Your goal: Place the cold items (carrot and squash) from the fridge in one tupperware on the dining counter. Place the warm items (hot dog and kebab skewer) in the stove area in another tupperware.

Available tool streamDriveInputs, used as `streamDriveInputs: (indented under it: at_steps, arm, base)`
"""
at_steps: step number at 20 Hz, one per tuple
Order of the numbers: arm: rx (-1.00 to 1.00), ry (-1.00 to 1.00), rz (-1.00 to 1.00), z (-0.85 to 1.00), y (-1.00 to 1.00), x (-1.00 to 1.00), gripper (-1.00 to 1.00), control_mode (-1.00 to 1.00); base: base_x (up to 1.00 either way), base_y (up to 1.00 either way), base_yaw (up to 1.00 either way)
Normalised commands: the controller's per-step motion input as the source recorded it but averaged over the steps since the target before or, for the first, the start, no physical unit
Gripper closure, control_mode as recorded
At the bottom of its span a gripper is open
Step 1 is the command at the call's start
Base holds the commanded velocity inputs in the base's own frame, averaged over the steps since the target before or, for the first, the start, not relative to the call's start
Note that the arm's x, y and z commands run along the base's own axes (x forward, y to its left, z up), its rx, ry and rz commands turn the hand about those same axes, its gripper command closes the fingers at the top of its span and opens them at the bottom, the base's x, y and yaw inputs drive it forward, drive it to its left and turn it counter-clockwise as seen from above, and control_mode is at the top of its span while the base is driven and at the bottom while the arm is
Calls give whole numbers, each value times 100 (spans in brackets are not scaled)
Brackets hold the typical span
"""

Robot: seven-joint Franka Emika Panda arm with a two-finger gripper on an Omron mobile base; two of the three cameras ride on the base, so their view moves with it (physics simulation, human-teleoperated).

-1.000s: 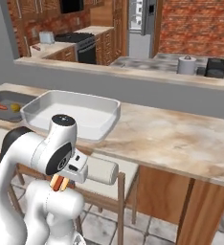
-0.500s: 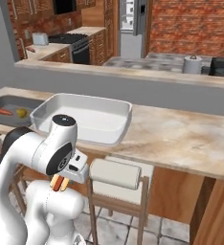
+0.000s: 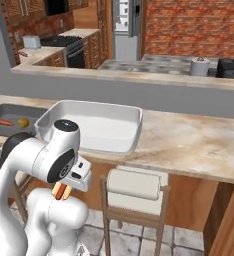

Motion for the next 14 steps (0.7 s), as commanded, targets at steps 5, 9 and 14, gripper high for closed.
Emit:
streamDriveInputs:
  at_steps: [5, 9, 14]
  arm:
    - [0, 0, 0, 0, 0, 0, 100, 100]
    - [0, 0, 0, 0, 0, 0, 100, 100]
    - [0, 0, 0, 0, 0, 0, 100, 100]
  base:
    - [53, 13, -17]
    - [35, 13, -16]
    - [23, 23, -15]
